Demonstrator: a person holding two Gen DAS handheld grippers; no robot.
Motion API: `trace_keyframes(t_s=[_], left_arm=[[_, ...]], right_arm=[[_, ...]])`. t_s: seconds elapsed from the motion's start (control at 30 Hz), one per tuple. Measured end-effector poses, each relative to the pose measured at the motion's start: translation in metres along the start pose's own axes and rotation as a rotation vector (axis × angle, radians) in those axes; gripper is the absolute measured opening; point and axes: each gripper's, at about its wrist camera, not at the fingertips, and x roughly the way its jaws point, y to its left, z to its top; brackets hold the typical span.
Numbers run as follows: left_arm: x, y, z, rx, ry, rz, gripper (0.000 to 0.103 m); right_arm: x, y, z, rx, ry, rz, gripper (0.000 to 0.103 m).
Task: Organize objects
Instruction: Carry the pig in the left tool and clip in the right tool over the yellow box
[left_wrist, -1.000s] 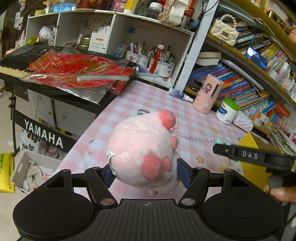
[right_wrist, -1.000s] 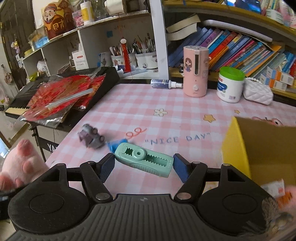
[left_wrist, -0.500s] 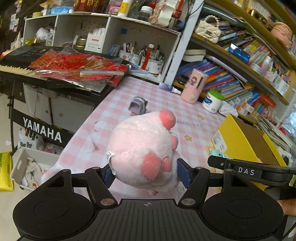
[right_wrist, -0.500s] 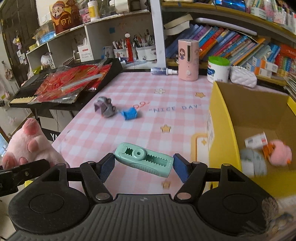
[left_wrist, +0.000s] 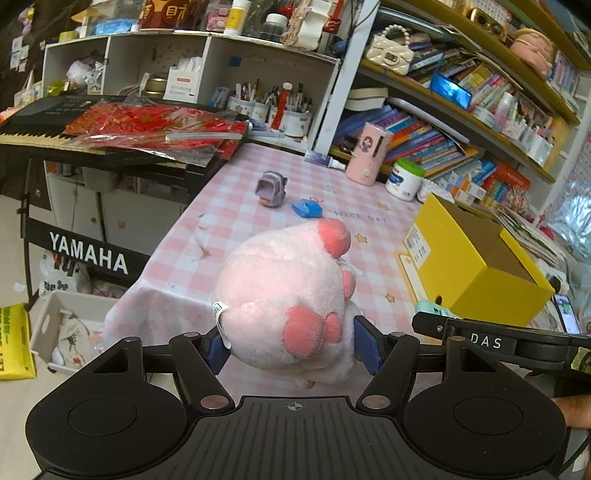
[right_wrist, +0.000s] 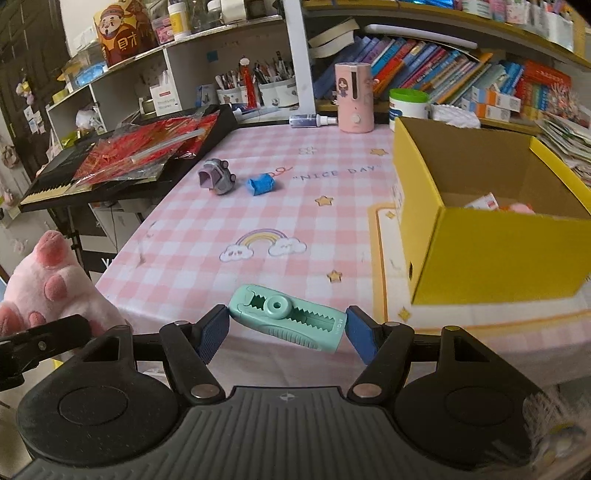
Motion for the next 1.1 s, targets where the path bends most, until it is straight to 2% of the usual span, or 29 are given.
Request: trace_keyframes(t_s=[0.27,0.73,1.1], left_arm=[[-0.005,-0.013,-0.011,0.061,0.034,-0.055,0.067],[0.011,-0.061,-0.022,0.175,0.093,-0.204,0.067],[0.025,-0.093,-0.025,0.227,0.127,-0.281,0.067]], right_arm=[[-0.023,-0.008,-0.027,0.058,0.002,-0.037,0.067],[-0.057,-0.057,-0.056,0.195,0.004,-0.187,0.067],[-0.073,-0.087,-0.068,0.265,0.006,-0.269,0.067]])
